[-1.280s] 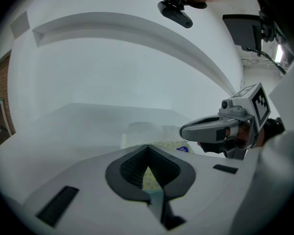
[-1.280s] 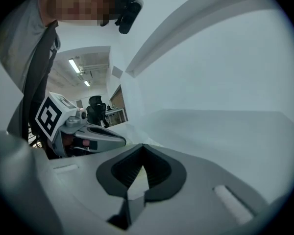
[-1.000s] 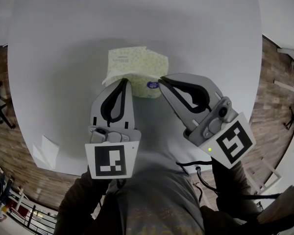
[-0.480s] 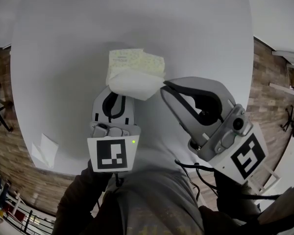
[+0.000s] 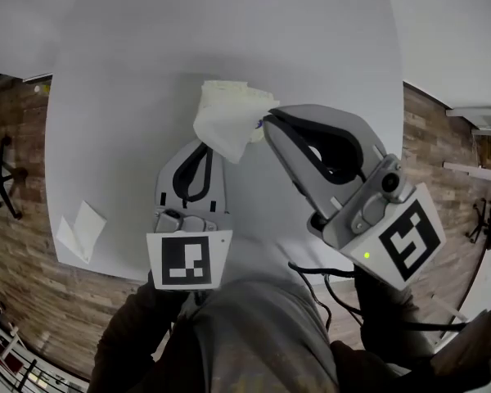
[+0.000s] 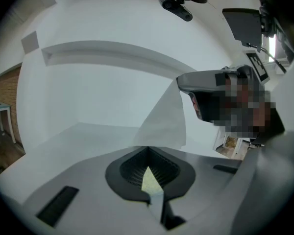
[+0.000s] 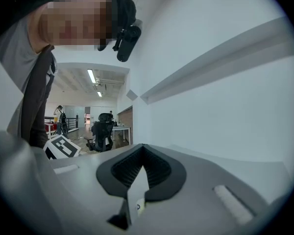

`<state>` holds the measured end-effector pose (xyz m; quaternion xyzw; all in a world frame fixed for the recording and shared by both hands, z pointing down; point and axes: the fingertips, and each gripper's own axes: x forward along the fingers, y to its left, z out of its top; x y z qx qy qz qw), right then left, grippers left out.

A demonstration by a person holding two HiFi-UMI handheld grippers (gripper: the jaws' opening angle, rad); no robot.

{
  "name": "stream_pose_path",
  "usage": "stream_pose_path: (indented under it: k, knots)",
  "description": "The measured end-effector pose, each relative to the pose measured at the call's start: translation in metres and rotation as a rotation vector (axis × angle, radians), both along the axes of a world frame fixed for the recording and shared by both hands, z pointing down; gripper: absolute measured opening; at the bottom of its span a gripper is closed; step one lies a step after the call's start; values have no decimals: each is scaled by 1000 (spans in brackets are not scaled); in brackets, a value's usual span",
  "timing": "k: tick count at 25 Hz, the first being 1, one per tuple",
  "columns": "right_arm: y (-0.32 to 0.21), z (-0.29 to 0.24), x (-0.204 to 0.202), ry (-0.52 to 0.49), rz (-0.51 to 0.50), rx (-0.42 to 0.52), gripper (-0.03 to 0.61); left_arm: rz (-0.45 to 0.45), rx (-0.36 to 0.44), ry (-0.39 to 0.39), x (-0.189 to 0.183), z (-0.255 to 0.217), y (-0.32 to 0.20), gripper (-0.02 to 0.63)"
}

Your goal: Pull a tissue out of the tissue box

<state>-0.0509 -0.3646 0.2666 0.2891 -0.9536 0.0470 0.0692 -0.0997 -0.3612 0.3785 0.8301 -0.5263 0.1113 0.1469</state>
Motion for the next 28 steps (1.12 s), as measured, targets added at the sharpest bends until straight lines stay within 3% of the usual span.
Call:
stream_pose_path:
  k: [7, 11, 14, 23, 28]
  knots:
    - [43, -22, -38, -18, -87, 36, 2, -100, 84, -6, -37, -54, 61, -2]
    - [63, -13, -67, 23, -96, -9, 2, -161, 97, 14, -73, -77, 102, -2]
    - [75, -8, -110, 33, -110, -12, 2, -205, 116, 9, -118, -86, 129, -2]
    - [124, -4, -242, 14, -92, -14, 2, -202, 129, -16, -254, -105, 196, -2]
    - [150, -1, -309, -13, -140, -6, 2, -282, 154, -24, -322, -108, 218, -2]
